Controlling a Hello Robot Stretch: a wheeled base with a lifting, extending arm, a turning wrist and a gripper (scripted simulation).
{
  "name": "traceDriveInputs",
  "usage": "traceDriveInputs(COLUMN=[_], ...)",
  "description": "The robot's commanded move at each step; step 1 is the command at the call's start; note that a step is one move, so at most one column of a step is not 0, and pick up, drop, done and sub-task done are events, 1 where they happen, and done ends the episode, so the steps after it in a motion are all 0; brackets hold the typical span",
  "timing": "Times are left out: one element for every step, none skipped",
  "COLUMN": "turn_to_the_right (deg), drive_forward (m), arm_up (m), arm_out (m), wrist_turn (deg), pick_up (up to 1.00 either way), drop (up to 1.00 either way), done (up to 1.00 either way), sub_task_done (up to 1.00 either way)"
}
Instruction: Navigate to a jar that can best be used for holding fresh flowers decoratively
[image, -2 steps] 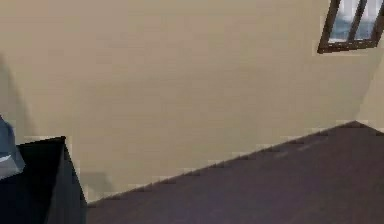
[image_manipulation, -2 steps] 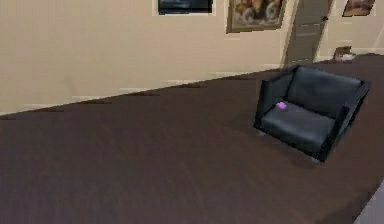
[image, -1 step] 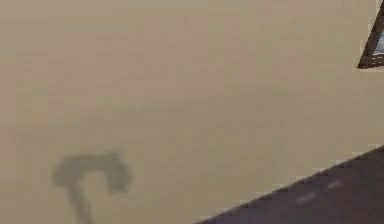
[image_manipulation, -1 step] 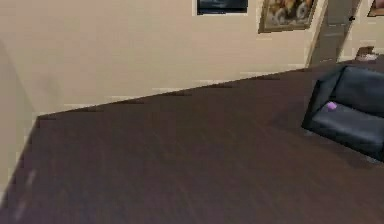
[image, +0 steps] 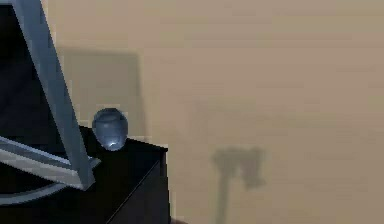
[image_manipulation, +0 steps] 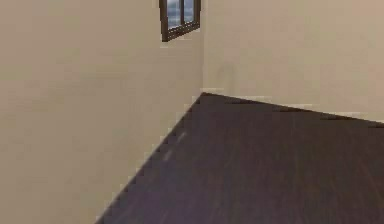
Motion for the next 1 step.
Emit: traceDriveInputs(turn_to_the_right=[-21.0], drive_forward=[0.0], arm_up=[0.0], arm_out=[0.0], wrist_turn=[0.0], pick_up=[0.0], drop=[0.0], done=[0.0], sub_task_done=[0.0])
